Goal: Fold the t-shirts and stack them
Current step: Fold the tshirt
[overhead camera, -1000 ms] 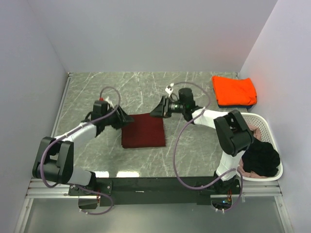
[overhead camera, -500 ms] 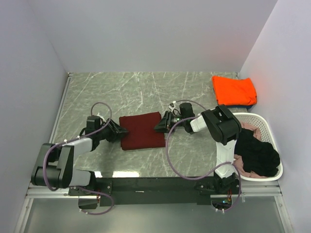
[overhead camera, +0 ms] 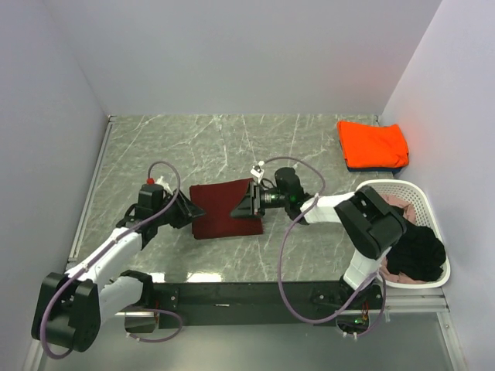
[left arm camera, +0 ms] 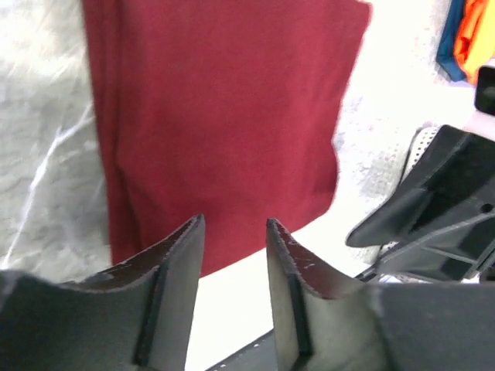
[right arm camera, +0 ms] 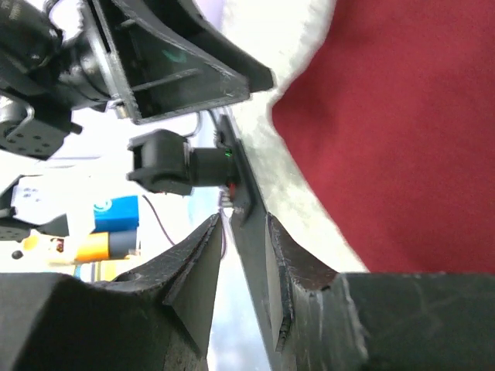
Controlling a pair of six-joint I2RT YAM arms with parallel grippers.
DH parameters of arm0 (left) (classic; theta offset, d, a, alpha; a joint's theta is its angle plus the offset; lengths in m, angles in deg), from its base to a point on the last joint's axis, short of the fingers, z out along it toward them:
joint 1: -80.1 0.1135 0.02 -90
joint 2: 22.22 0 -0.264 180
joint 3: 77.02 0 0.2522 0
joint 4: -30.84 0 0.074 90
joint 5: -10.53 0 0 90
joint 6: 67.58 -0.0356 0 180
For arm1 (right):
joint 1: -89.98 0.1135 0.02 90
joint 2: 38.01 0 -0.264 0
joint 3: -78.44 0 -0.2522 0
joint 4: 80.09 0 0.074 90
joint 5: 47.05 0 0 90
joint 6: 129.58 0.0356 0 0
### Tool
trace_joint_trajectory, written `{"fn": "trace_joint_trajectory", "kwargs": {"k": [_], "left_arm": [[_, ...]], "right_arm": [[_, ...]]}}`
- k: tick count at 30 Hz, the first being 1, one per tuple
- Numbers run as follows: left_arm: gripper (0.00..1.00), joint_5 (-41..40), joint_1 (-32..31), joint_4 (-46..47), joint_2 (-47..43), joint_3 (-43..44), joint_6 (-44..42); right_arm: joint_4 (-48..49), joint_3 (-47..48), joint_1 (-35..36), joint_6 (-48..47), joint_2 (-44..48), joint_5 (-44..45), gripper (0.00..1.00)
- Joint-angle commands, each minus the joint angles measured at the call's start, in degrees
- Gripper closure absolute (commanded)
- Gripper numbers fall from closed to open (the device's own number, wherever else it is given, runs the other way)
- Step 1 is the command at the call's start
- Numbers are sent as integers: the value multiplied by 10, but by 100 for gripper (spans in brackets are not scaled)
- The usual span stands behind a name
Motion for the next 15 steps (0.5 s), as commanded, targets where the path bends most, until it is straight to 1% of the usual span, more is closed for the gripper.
{"fn": "trace_joint_trajectory", "kwargs": {"k": [1, 2, 3, 6, 9, 10, 12, 13, 14, 15], "left_arm": [[58, 6, -2, 12, 1, -51, 20], [60, 9, -2, 23, 15, -63, 29], [61, 8, -2, 47, 23, -75, 35], [67, -3, -2, 77, 54, -114, 55], [69, -27, -2, 64, 59, -131, 61], [69, -37, -2, 32, 46, -130, 61], [70, -65, -2, 2, 23, -130, 63], [70, -72, -1, -20, -7, -127, 65], [69, -81, -1, -32, -23, -125, 66], [69, -82, -1, -38, -38, -124, 70]], "right_arm": [[73, -39, -5, 32, -63, 0, 64], [96, -41, -6, 39, -78, 0, 64], [103, -47, -9, 38, -109, -1, 64], [128, -56, -15, 38, -160, -2, 64], [157, -76, -27, 46, -181, -14, 64], [161, -82, -34, 47, -179, -15, 64], [144, -93, -42, 39, -152, -15, 64], [127, -92, -44, 32, -138, -12, 64], [77, -90, -44, 9, -123, -8, 64], [52, -79, -43, -1, -90, 2, 64]]}}
